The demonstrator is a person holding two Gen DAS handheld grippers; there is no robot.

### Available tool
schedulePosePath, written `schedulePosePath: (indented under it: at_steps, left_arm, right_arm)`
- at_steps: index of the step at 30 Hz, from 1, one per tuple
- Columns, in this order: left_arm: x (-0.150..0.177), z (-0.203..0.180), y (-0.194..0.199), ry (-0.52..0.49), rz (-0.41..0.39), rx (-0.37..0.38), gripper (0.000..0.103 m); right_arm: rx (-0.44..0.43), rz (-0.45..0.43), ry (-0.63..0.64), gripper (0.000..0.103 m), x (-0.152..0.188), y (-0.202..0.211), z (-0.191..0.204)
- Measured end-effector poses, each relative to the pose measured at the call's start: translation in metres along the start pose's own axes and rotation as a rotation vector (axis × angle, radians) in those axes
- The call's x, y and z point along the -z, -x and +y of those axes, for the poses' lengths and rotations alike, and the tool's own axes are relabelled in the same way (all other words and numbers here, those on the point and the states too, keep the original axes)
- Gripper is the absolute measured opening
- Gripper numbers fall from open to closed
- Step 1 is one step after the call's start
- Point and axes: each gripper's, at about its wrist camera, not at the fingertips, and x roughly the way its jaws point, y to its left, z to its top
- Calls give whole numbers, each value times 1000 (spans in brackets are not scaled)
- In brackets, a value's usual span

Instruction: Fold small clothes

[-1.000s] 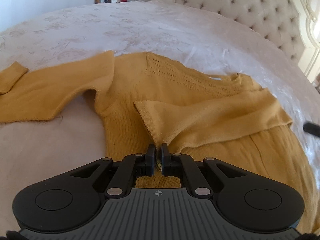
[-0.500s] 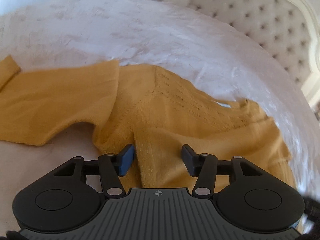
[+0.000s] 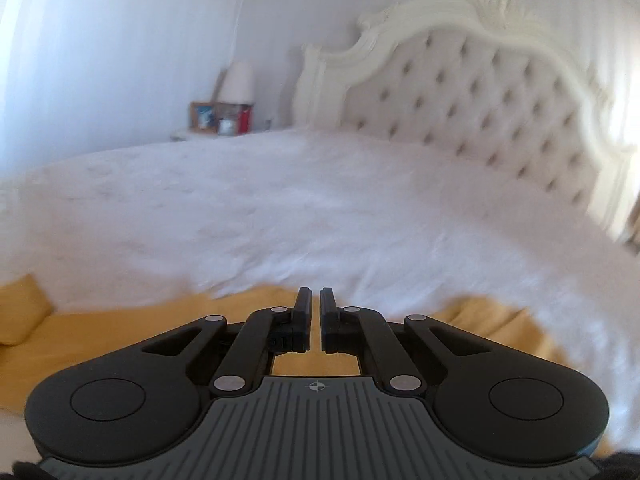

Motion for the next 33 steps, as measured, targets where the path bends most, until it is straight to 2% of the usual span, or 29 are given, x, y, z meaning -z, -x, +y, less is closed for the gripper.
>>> schedulePosePath:
  at_steps: [2, 3, 7, 11, 13, 15, 17, 18, 19, 21, 22, 23, 25, 28, 30, 31, 33]
  left_arm:
    - [13, 18, -18, 72, 125, -46, 4]
    - [20, 26, -24, 117, 163, -49, 4]
    - [36, 37, -24, 173, 214, -29, 5]
    - [39, 35, -21, 133, 253, 17, 10]
    - [42, 34, -27, 118, 292, 14, 35]
    - [45, 36, -33, 130, 320, 22, 38]
    - [45, 35, -36, 150, 321, 44, 44]
    - [44, 35, -39, 161, 327, 59, 51]
    - [44, 34, -42, 169, 336, 68, 53]
    - [42, 30, -49, 169, 347, 81, 49]
    - [41, 28, -50, 163, 344, 93, 21]
    - [39, 25, -51, 159, 344, 112, 3]
    - [34, 18, -44, 144, 298, 137, 5]
    - [13, 1, -6, 44, 97, 97, 5]
    - [6, 0, 14, 30, 21, 96, 5]
    - [8, 2, 16, 23, 31, 84, 5]
    - [18, 9, 4, 3, 112, 26, 5]
  right_arm:
    - [3, 1, 8, 66, 0, 0, 1]
    - [5, 2, 12, 66, 0, 0, 2]
    - [-2, 12, 3, 65, -5, 3, 0]
    - [-16, -2, 11, 65, -21, 10, 2]
    - [-19, -19, 15, 65, -32, 13, 4]
    - [-27, -24, 6, 65, -38, 13, 5]
    - [-33, -27, -6, 65, -39, 13, 6]
    - [-35, -24, -7, 65, -38, 13, 8]
    - [-35, -19, -5, 65, -35, 14, 9]
    - [-35, 0, -3, 65, -29, 13, 11]
    - [-36, 10, -5, 65, -25, 13, 11]
    - [-35, 18, -11, 65, -22, 13, 11]
    - [-35, 30, -26, 65, -16, 13, 10]
    - [-27, 32, -40, 65, -7, 13, 7]
    - [-25, 30, -50, 65, -4, 12, 5]
    - [-25, 26, -53, 65, -4, 12, 5]
    - [-23, 26, -54, 66, -3, 10, 4]
